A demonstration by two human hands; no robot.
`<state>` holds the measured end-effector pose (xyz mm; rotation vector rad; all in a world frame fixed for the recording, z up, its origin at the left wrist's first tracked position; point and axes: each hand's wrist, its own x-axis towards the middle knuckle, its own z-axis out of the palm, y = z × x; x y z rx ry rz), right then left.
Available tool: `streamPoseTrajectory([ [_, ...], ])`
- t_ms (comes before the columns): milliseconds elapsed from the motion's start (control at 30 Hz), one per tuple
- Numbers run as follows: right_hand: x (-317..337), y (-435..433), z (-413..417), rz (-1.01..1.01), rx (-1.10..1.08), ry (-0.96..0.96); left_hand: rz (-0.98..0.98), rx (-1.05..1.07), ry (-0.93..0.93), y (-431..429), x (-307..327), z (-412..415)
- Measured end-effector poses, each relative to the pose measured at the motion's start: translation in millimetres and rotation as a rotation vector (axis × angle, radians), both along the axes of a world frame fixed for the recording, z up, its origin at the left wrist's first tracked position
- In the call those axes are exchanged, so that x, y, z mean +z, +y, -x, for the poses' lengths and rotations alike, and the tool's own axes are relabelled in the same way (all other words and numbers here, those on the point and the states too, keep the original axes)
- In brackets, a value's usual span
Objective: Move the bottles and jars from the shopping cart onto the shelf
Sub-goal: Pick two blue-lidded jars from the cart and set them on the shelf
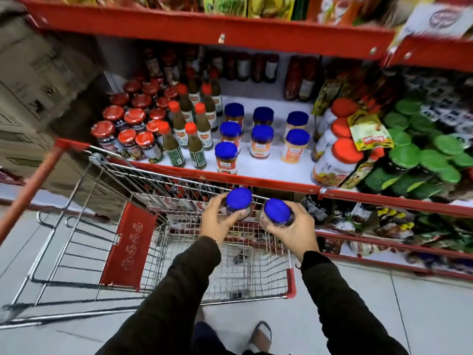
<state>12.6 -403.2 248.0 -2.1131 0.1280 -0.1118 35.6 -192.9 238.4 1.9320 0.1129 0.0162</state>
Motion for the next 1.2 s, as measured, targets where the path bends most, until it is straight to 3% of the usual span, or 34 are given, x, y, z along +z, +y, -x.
streamPoseTrajectory([
  [233,41.2,-18.9,-53.2,-0.017,-0.197,-0.160,0.019,0.008,-0.090,-36.5,51.4,-55.5],
  [467,47.8,-32.7,-104.4,0.000,-0.295,-0.125,0.000,0.023,-0.068,-69.6,60.9,-103.4],
  [767,20.9,-43.5,-127.2,0.002,-0.284,0.031,-0.073,0.068,0.046,-80.9,35.9,-123.8],
  [1200,33.7,-39.8,-131.8,0.115,-0.183,0.054,-0.016,0.102,0.063,-85.6,26.9,-125.2],
])
